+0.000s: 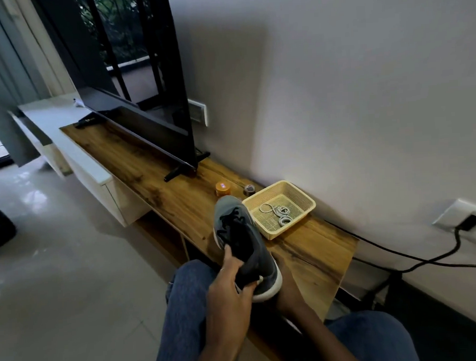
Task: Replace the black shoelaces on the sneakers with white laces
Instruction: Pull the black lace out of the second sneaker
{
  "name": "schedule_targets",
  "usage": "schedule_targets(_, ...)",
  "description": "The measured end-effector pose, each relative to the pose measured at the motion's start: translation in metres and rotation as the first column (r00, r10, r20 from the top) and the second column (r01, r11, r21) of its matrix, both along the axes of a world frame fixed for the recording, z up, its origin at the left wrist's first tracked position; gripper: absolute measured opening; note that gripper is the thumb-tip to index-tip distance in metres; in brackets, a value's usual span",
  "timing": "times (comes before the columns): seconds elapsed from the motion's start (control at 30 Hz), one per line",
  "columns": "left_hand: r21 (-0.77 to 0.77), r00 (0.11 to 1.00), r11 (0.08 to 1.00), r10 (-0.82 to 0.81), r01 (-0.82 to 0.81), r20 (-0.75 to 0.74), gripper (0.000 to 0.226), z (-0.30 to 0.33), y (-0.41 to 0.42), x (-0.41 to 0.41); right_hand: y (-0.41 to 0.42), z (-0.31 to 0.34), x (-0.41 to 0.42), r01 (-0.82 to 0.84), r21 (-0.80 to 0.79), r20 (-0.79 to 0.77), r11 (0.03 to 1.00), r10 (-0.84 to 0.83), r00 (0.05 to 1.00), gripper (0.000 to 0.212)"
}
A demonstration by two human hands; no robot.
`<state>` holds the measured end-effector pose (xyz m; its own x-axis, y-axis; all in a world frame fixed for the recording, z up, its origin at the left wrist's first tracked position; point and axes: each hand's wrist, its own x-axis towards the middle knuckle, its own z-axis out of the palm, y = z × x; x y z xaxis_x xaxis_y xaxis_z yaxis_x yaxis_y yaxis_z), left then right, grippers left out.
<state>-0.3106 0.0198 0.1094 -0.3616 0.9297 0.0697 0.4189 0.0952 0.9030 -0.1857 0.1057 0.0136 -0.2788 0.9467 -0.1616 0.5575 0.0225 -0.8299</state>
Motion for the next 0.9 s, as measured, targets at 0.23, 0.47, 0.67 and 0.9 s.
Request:
schedule_targets(0.23,0.019,0.962,0.964,-0.265,0.266,-0.061,0.031,-0.015,0.001,0.032,-0.012,0.030,0.079,0.320,-0.093,-0.166,0.943,-0.332,0.929,0.019)
schedule_targets(0.47,-0.054,0.813,0.838,-0.540,0.543,-0.215,0.030,-0.039,0.022,0.065,-0.026,0.046,0.099,0.447,-0.263,-0.440,0.855,-0.518,0.733,0.029)
schedule_targets(0.67,-0.183,0.661,0.761,-0.637,0.622,-0.397,0.036,-0.073,0.058,0.084,-0.010,0.020,0.103,0.487,-0.291,-0.371,0.824,-0.566,0.736,0.023)
schedule_targets(0.9,-0.374,0.556,0.703,-0.709,0.604,-0.434,0.047,-0.082,0.085,0.077,0.015,0.003,0.108,0.605,-0.251,-0.239,0.756,-0.654,0.718,0.026)
